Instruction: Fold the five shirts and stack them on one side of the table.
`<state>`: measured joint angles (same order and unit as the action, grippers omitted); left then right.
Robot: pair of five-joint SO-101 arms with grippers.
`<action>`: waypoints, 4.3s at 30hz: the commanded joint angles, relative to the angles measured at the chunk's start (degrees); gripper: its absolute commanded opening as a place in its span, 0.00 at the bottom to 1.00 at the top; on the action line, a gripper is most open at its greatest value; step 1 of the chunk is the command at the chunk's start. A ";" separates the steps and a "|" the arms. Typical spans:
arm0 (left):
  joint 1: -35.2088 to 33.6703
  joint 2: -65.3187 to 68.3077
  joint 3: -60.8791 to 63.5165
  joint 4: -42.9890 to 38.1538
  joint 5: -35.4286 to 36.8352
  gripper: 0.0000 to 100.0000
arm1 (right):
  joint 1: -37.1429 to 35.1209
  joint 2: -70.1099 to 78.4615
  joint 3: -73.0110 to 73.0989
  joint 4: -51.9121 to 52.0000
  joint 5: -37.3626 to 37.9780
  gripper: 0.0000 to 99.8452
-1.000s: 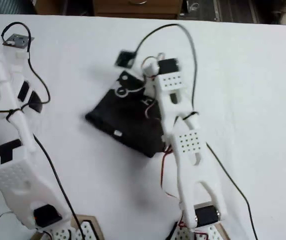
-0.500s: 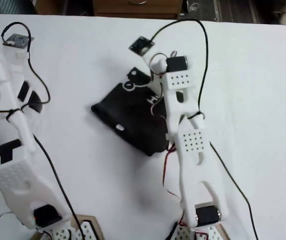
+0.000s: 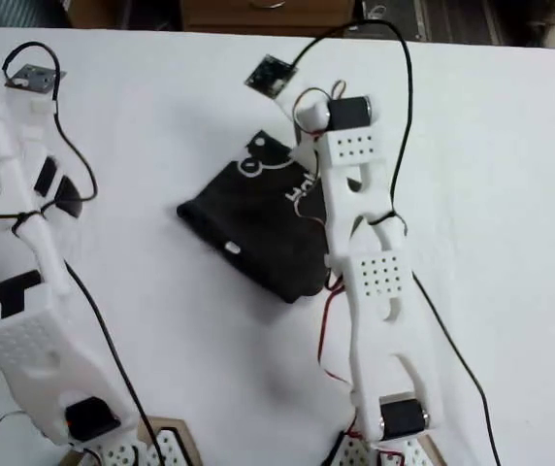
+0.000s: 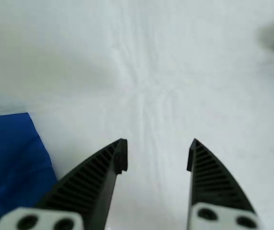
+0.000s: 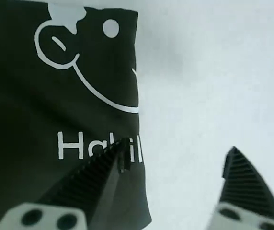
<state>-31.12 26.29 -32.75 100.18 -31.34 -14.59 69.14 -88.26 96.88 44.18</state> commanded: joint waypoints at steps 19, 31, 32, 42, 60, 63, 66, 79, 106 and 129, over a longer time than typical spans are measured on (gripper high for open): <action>-0.35 -0.44 -0.22 -0.26 -0.09 0.23 | -1.10 -2.59 11.60 0.66 -11.78 0.39; -0.35 -0.79 -0.22 0.09 0.00 0.23 | -0.92 -3.03 24.97 0.66 -8.09 0.39; -0.35 -0.79 -0.22 0.18 0.00 0.23 | -0.92 -3.03 24.88 0.66 -8.35 0.39; -0.26 -0.79 -0.22 0.18 0.09 0.23 | -3.21 -3.03 22.24 0.66 -16.53 0.38; -0.26 -0.79 -0.31 0.18 0.18 0.23 | -6.64 -2.51 23.56 0.66 -14.95 0.26; -0.35 -0.79 -0.31 0.18 0.18 0.23 | -6.37 -2.68 24.53 0.66 -15.12 0.29; -0.35 -0.88 -0.31 0.26 0.18 0.23 | -6.37 -2.95 25.76 0.75 -15.21 0.32; -0.35 -0.97 -0.57 0.26 0.18 0.23 | -9.36 -3.03 26.90 1.01 -5.89 0.08; 1.85 -0.79 -0.57 -0.35 1.58 0.23 | 10.95 -15.60 30.86 1.01 -8.88 0.02; 10.46 -0.70 -0.57 -0.18 1.67 0.23 | 37.58 -26.24 38.51 0.92 0.35 0.02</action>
<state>-21.54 26.29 -32.75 100.18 -30.11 19.16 47.96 -49.49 97.76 42.42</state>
